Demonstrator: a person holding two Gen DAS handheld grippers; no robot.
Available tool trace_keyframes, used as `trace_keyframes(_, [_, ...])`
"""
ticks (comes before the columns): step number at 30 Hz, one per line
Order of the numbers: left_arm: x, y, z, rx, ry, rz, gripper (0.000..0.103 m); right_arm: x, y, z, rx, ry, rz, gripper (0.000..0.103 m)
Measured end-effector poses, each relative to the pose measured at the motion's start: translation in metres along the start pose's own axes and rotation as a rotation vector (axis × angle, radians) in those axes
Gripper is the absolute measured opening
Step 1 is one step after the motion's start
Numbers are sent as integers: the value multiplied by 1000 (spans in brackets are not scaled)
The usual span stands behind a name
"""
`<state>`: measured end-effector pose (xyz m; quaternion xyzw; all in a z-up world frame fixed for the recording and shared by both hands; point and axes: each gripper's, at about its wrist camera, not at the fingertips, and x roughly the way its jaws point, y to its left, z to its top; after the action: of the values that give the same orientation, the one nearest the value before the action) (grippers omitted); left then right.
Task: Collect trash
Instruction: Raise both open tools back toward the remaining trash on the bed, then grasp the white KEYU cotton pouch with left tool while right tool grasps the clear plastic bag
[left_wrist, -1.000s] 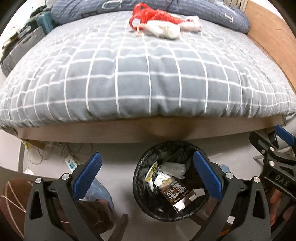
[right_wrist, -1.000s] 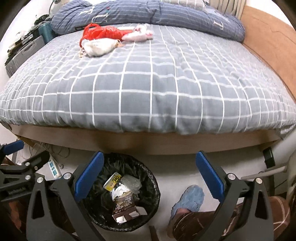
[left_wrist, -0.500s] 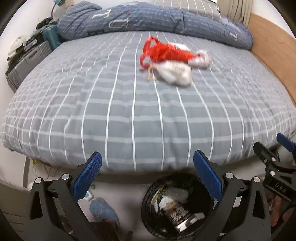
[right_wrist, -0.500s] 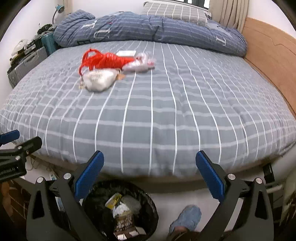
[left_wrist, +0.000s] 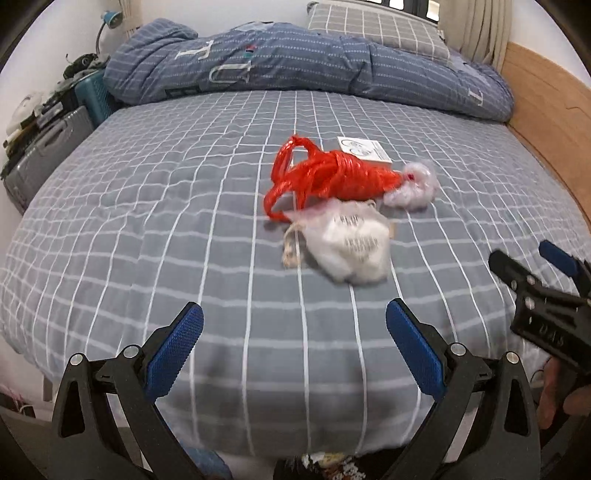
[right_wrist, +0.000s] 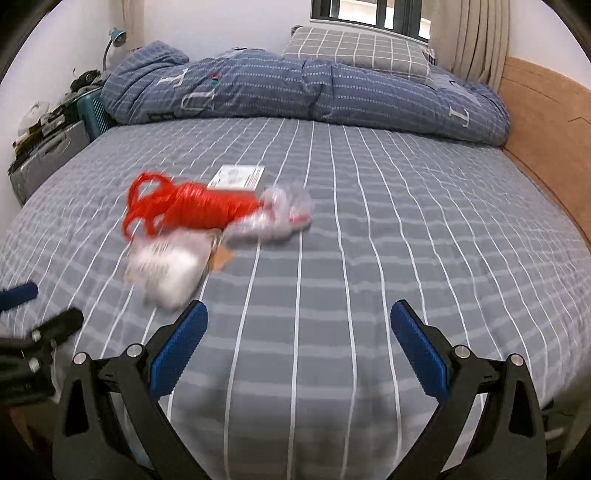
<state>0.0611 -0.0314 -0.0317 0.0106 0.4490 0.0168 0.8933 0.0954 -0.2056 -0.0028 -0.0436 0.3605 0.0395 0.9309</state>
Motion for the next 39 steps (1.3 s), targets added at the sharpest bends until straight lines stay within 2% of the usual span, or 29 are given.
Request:
trace_keyframes(4, [27, -11, 20, 9, 9, 7, 97, 39, -2, 29, -2, 2, 9, 94])
trace_keyframes(10, [65, -27, 41, 0, 25, -25, 97, 84, -1, 53, -14, 17, 23, 85])
trace_keyframes(16, [94, -34, 41, -1, 57, -41, 97, 115, 3, 65, -14, 52, 53, 71])
trace_keyframes(24, [108, -50, 40, 7, 73, -58, 93, 135, 11, 71, 1, 84, 94, 50])
trace_keyframes(25, [109, -50, 39, 5, 80, -62, 90, 136, 12, 70, -2, 84, 96, 48])
trace_keyframes(27, [113, -51, 38, -1, 94, -75, 84, 138, 13, 70, -3, 92, 102, 35])
trace_keyframes(32, [121, -56, 36, 0, 99, -101, 60, 138, 14, 68, -10, 96, 102, 27])
trace_keyframes(39, [121, -55, 36, 0, 69, -120, 54, 137, 9, 68, 10, 97, 118, 24])
